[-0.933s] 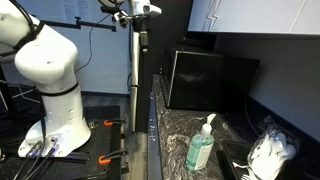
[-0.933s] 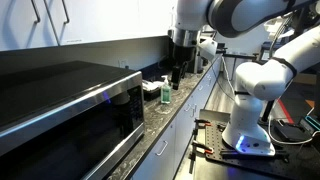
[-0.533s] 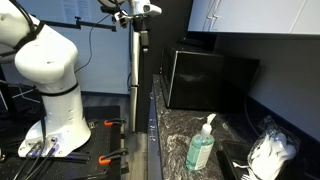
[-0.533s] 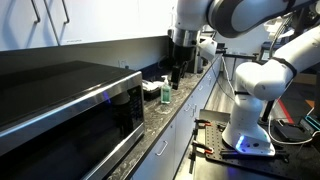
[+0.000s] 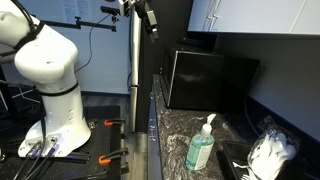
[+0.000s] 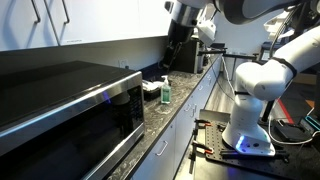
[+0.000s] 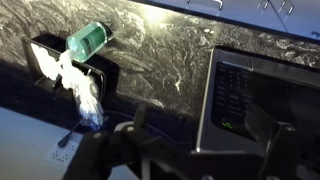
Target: Open the top right cabinet door
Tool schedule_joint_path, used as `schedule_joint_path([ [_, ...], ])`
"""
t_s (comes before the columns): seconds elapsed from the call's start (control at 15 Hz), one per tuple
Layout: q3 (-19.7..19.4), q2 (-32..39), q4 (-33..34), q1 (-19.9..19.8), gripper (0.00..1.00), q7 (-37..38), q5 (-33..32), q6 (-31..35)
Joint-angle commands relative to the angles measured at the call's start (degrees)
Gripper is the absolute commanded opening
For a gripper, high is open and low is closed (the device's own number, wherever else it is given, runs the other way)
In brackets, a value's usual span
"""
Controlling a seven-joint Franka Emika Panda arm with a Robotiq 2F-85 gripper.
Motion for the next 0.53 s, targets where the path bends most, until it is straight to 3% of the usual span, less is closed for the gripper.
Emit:
schedule_joint_path([
  [0.0,1.64,1.68,4.43,-2.10,1.00,1.05,-5.07,4.74],
  [0.47,0.73,3.90,5.25,-8.72,1.00,3.60,-10.62,28.27],
])
